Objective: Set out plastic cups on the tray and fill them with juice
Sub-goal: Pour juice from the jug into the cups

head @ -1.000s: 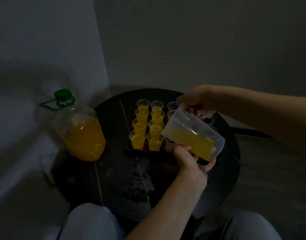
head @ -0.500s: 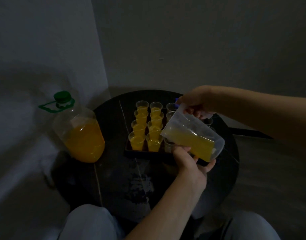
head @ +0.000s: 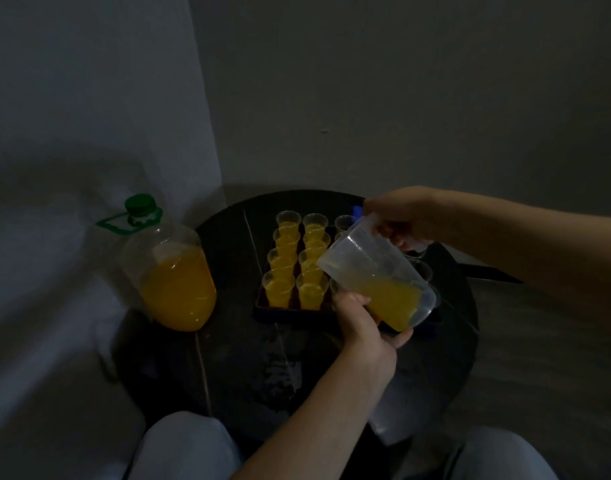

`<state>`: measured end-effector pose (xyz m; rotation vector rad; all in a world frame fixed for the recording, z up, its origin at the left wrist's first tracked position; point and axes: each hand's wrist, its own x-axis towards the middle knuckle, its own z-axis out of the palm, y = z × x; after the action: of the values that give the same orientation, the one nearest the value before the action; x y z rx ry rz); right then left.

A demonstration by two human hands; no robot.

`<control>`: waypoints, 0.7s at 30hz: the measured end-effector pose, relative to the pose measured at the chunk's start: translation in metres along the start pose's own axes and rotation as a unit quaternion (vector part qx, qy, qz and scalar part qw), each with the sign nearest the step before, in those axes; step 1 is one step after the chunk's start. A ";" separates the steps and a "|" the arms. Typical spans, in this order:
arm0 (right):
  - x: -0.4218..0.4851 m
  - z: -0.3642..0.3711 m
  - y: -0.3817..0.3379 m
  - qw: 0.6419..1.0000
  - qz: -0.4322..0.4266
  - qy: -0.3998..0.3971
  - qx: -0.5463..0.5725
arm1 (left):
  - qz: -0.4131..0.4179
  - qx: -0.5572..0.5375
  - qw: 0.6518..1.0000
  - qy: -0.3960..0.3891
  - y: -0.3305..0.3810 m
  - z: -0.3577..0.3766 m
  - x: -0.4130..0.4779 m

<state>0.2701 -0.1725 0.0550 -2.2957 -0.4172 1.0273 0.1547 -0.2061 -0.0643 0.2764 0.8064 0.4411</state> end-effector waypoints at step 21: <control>0.003 0.063 -0.063 0.945 -0.237 0.042 0.223 | 0.299 0.128 0.945 0.028 0.130 -0.030 0.011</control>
<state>0.2215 -0.0982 0.0590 -1.7108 -0.5955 0.6899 0.1040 -0.0853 -0.0394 0.7633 0.8293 0.9184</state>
